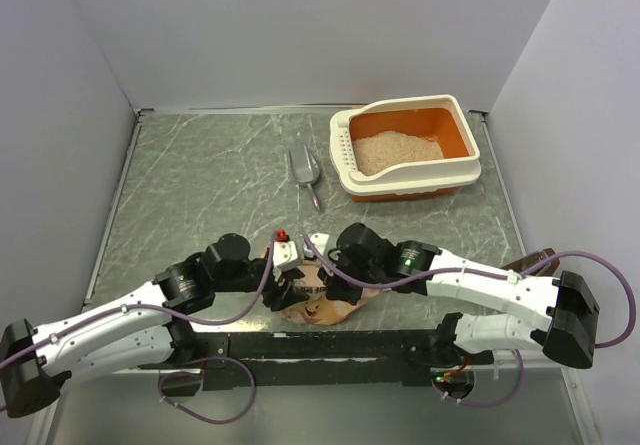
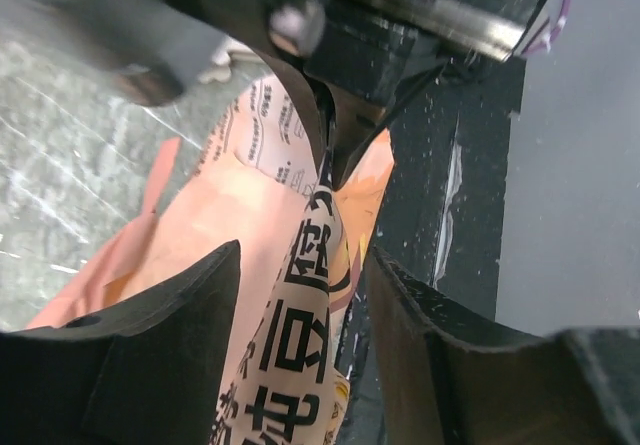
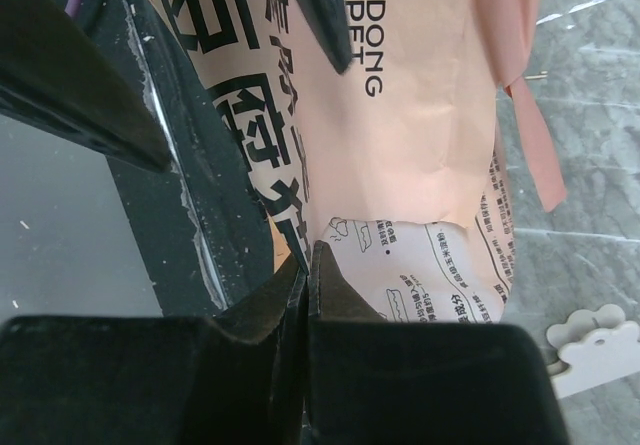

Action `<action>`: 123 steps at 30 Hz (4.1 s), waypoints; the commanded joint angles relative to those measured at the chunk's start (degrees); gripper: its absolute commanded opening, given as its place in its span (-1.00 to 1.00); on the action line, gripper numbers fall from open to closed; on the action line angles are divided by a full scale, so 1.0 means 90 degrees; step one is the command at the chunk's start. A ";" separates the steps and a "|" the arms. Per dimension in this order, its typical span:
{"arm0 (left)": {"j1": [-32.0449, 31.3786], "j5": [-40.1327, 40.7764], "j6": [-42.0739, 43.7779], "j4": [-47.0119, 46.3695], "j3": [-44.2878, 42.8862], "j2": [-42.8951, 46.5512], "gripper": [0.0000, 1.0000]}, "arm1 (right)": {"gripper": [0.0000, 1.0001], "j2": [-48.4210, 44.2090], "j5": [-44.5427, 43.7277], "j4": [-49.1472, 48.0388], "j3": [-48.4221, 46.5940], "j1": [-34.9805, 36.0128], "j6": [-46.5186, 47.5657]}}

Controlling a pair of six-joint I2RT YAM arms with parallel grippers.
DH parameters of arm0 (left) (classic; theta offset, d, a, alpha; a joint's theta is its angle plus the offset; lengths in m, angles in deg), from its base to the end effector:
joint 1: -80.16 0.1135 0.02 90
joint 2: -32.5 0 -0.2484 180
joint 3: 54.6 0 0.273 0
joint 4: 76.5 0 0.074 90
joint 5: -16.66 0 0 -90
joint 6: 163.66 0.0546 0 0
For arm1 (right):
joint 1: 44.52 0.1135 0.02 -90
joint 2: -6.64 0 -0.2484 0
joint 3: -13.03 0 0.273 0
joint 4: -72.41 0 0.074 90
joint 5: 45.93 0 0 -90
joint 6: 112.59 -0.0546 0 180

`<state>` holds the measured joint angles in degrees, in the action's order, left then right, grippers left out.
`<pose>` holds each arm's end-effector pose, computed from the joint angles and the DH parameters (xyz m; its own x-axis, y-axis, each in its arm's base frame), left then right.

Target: Fill the litter box with clean litter

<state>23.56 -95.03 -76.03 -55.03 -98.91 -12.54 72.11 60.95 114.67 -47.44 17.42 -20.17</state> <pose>0.1114 -0.2056 0.2387 -0.2477 0.3058 -0.9193 0.9547 0.2387 -0.1778 0.1151 0.2497 0.2230 -0.3056 -0.6592 -0.6871 -0.9509 0.2486 0.1844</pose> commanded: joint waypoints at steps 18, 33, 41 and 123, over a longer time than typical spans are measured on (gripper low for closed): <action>-0.0479 0.1287 0.0673 -0.0087 0.0076 -0.0962 -0.07 | -1.00 -0.0565 0.0282 0.0231 0.0141 -0.0084 -0.0093; -0.0420 0.2253 0.0849 0.0382 -0.0120 -0.0592 -0.99 | -0.06 -0.0916 -0.1180 0.0124 -0.0170 -0.0114 -0.0609; -0.0410 0.3171 0.0947 0.0821 -0.0325 -0.0133 -0.99 | 0.19 -0.1230 -0.3282 0.0133 -0.0678 -0.0767 -0.1138; 0.0703 0.2323 0.0967 0.0119 -0.0257 -0.0972 -0.99 | -0.38 0.1387 0.1074 -0.1653 -0.0600 -0.2360 0.2623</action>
<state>29.72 -70.75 -64.49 -49.37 -103.48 -20.50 84.70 72.21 100.86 -52.07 -3.17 6.28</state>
